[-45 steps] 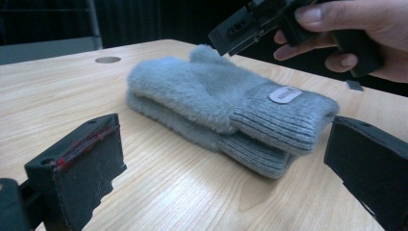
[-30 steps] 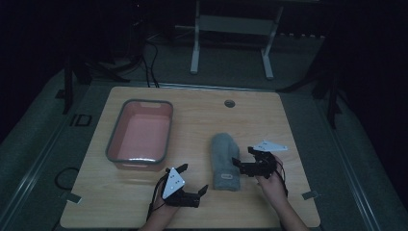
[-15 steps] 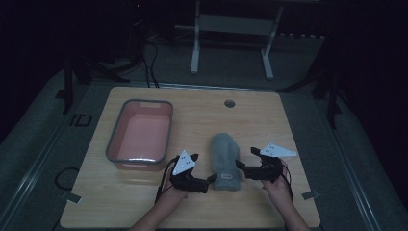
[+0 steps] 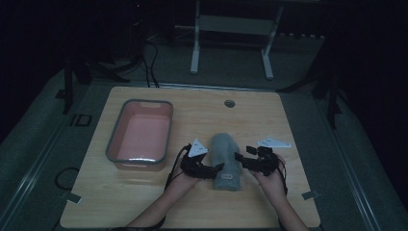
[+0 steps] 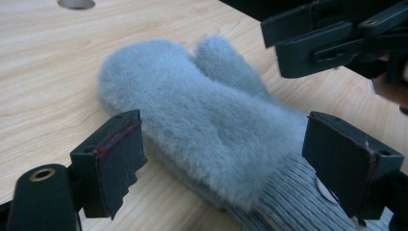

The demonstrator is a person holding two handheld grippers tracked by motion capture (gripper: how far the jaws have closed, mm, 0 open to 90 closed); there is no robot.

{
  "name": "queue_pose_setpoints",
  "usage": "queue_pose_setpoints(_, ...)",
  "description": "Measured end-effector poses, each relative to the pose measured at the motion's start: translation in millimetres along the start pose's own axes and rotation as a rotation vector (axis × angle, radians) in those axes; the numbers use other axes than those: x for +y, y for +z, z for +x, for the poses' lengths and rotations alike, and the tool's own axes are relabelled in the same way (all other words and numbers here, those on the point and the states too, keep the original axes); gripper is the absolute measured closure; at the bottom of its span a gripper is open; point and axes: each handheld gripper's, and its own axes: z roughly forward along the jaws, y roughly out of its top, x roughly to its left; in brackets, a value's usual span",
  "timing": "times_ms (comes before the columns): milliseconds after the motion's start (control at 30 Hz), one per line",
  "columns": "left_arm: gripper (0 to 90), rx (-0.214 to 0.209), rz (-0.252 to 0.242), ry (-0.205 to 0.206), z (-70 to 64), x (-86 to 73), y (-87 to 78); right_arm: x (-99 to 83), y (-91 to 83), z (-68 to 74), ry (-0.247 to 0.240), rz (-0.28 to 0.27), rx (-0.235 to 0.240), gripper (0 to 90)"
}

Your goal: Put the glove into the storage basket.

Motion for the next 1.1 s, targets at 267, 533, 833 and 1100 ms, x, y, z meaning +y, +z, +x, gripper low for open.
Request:
queue_pose_setpoints(267, 20.6, 0.026, 0.093, -0.047, 7.3, -1.6, 14.4, -16.4, 23.4, -1.4, 0.05, 0.109, 0.044, 46.1)
queue_pose_setpoints(533, 20.9, -0.017, 0.147, -0.068, 9.6, -4.2, 25.8, -23.8, 30.7, -10.7, 0.126, 0.181, 0.044, 32.7)
queue_pose_setpoints(833, 23.3, -0.043, 0.226, -0.09, 14.2, -0.4, 39.2, -22.7, 35.4, -14.4, 0.114, 0.222, 0.099, 45.0)
queue_pose_setpoints(1100, 31.8, -0.108, 0.253, -0.086, 17.1, 3.7, 50.5, -23.9, 36.8, -15.2, 0.122, 0.235, 0.134, 63.6)
